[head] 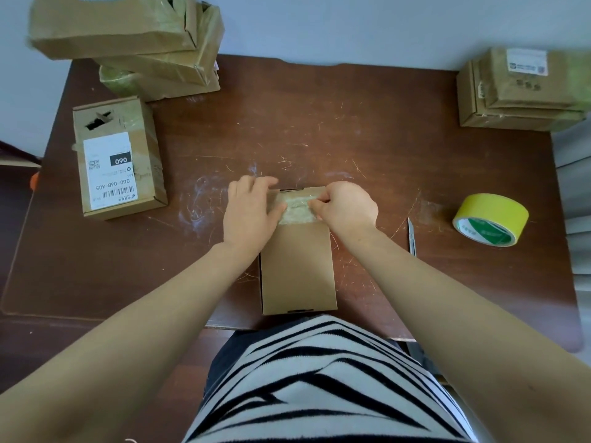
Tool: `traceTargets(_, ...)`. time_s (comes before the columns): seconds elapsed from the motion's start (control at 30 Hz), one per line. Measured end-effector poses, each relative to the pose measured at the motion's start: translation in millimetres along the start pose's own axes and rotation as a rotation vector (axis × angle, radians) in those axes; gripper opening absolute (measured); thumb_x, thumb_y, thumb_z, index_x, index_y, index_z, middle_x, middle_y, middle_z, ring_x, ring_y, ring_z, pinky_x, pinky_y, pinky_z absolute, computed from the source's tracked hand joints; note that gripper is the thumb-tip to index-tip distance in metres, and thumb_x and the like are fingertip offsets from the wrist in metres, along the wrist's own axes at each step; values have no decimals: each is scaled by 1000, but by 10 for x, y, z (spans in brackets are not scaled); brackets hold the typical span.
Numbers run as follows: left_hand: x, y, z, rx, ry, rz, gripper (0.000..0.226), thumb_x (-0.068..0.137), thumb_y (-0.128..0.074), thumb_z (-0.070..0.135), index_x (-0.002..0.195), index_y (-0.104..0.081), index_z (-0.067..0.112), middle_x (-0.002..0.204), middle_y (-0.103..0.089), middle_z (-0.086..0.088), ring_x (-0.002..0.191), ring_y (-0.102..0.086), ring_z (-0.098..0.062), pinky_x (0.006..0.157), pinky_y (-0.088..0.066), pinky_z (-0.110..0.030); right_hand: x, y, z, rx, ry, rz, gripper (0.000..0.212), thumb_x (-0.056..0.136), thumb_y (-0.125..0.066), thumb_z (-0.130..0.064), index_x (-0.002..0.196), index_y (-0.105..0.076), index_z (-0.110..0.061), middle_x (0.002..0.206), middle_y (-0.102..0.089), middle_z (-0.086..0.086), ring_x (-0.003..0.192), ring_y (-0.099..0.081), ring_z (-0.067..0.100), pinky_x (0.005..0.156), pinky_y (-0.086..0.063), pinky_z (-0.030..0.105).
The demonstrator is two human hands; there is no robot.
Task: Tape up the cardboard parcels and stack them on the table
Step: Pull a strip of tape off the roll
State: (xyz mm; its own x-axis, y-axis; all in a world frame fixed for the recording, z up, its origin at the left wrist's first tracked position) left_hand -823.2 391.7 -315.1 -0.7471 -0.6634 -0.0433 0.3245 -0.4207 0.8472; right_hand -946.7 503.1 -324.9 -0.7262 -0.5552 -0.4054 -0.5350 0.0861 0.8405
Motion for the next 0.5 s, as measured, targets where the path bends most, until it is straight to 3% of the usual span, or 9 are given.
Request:
traceTargets(0.07,-85,24,265,170,-392,114,28,82,-62,5,109,-69,7,106,-64,-16,103,-58,-37,83,-51,-44,26,4,-40,-80,34,8,17,86,-56,-31,80,-63,-16,75,-57,-2,74,-54,23,59,-35,26)
traceTargets(0.13,-196,-136,362,323,-613,39,32,90,-52,15,117,-66,4,120,-64,-15,114,-59,-34,98,-46,-46,47,9,-53,-121,44,10,17,88,-55,-33,78,-58,-19,72,-52,-4,74,-52,22,60,-34,27)
traceTargets(0.2,-261,-317,251,369,-490,-223,54,100,-34,37,143,-38,6,151,-35,-11,142,-29,-23,118,-17,-37,53,13,-50,-134,53,15,18,91,-54,-35,79,-55,-21,74,-54,-5,74,-53,21,59,-34,27)
traceTargets(0.27,-305,-405,94,405,-394,-316,65,99,-17,49,151,-10,12,159,-4,-6,147,0,-17,119,5,-32,51,3,-47,-152,77,26,19,92,-54,-36,79,-55,-21,74,-54,-4,74,-55,21,54,-31,25)
traceTargets(0.4,-317,-438,66,441,-399,-333,66,95,-7,53,148,6,16,156,12,-5,146,9,-17,118,9,-31,55,25,-9,-292,114,33,38,90,-53,-51,71,-50,-18,63,-44,-6,68,-55,20,47,-22,23)
traceTargets(0.5,-315,-455,59,453,-405,-343,66,97,-10,53,149,9,17,157,13,-5,146,12,-17,118,11,-32,54,164,285,-360,-11,47,60,82,-47,-72,63,-47,-15,62,-50,-4,55,-47,16,48,-26,24)
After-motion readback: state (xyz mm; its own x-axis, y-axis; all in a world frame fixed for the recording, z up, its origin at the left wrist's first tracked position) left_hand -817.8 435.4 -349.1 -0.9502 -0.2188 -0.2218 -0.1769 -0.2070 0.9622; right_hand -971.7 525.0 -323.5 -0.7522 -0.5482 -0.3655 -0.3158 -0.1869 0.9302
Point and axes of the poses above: each hand's wrist, its own x-axis towards the middle knuckle, its own y-axis out of the back of the hand, z = x × y, the point moved 6 cm from there along x, towards the middle knuckle
